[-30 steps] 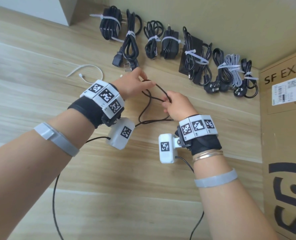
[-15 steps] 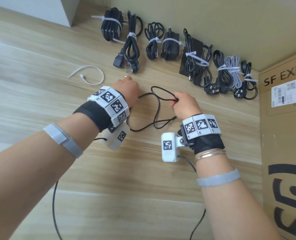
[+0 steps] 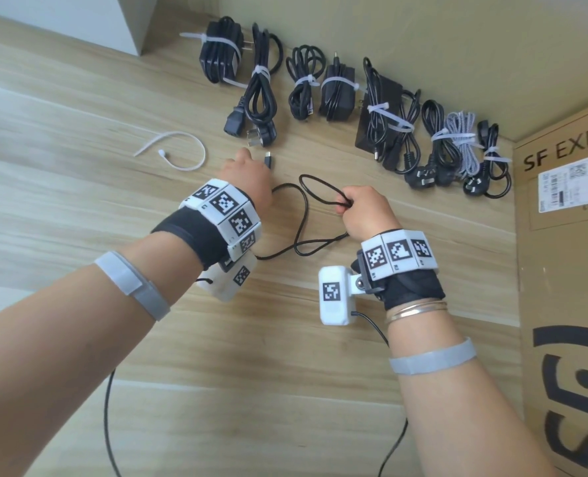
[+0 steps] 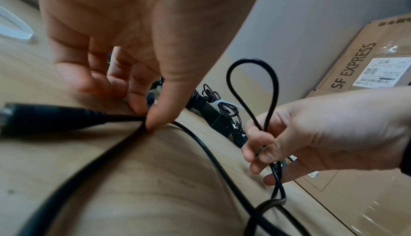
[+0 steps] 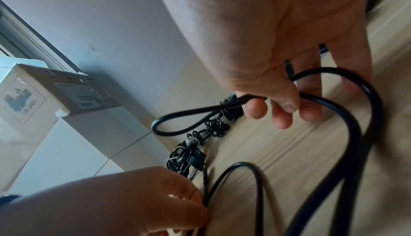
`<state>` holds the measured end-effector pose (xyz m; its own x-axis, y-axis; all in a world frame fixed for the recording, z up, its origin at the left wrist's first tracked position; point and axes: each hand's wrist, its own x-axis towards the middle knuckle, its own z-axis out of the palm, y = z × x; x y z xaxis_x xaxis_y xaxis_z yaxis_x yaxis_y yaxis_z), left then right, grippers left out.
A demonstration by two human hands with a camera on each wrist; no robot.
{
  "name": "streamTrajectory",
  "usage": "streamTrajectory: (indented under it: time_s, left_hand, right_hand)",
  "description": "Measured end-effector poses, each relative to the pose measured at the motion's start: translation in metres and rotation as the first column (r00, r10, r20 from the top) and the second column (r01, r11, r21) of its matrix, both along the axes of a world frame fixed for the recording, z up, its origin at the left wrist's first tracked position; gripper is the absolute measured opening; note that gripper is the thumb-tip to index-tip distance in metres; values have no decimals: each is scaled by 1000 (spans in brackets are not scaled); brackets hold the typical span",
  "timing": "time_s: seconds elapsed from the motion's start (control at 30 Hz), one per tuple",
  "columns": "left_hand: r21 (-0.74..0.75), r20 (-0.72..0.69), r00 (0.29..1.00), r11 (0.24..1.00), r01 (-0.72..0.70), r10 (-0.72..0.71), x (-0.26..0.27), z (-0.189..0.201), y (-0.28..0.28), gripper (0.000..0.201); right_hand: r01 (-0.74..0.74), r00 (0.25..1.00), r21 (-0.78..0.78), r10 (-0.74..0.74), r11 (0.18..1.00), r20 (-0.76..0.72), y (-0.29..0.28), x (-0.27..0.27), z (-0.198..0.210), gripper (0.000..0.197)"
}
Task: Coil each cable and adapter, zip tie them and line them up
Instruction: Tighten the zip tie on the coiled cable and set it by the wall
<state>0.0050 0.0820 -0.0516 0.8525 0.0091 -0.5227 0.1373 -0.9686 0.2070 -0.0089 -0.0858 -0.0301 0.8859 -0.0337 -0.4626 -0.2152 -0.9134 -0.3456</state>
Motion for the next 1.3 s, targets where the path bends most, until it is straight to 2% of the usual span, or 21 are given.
streamTrajectory:
  time_s: [0.17,0.23,0.3,0.33,0.37,0.4,0.53,0.6,0.67,0.77,0.9,0.93,1.0,1.03,1.1,1.13,1.23,1.3]
  left_hand:
    - [-90,-21,1000,996,-19,17,2,6,6,30]
    - [-265,-24,996,961,-85,81,2,8,6,24]
    - [-514,-118,974,827,-227,193,2,10,4,11]
    - [-594,-168,957,750,-290,237,2,11,3,8]
    - [-633,-187,948,706,-318,259,2,13,3,8]
    - [-645,-185,949,697,-314,257,2,14,3,9]
    - [-574,-170,979,796,-189,110,1,12,7,21]
    - [-614,-211,974,765,-194,78,-1,10,8,28]
    - [-673,-221,972,709,-213,82,-3,9,7,30]
    - [-733,-229,968,636,-241,103,-4,10,3,24]
    - [-739,-259,963,625,-250,79,-5,11,2,28]
    - [-740,-254,964,627,-244,76,-5,10,2,24]
    - [-751,-228,968,614,-244,106,-5,9,1,13]
    - [-758,-213,967,601,-252,137,-5,8,2,13]
    - [-775,-202,960,567,-277,193,-3,8,3,19]
    - [-784,-209,954,547,-295,214,-2,8,3,23]
    - [-811,-259,931,466,-353,255,-1,8,5,35]
    - [-819,-273,926,441,-366,262,-1,9,4,32]
  right_hand:
    - [-38,999,18,38,999,-11,-2,-1,1,22]
    - [-58,998,22,58,998,-12,-2,-2,2,19]
    - [-69,997,38,70,997,-24,-2,-2,3,22]
    - [-69,997,46,70,997,-28,-1,-2,3,24]
    - [-62,998,56,63,997,-20,-1,-3,2,26]
    - [-46,999,71,45,996,6,-1,-3,1,29]
    - [71,974,191,-110,979,199,-3,-1,-2,35]
    - [96,955,274,-166,957,245,-3,1,-3,30]
    - [119,950,392,-219,912,222,-1,4,-4,28]
    - [152,943,557,-289,817,167,2,4,-6,33]
    - [180,932,674,-344,716,117,5,4,-5,29]
    - [192,928,689,-358,699,105,5,4,-4,27]
    - [221,920,659,-378,719,103,5,4,-1,22]
    - [239,920,606,-376,758,107,4,4,1,17]
    - [267,934,463,-345,845,90,1,4,1,6]
    - [280,943,393,-327,876,56,-1,4,0,8]
    - [336,942,235,-322,912,-99,-5,2,-6,34]
    - [340,937,157,-318,927,-148,-7,0,-8,50]
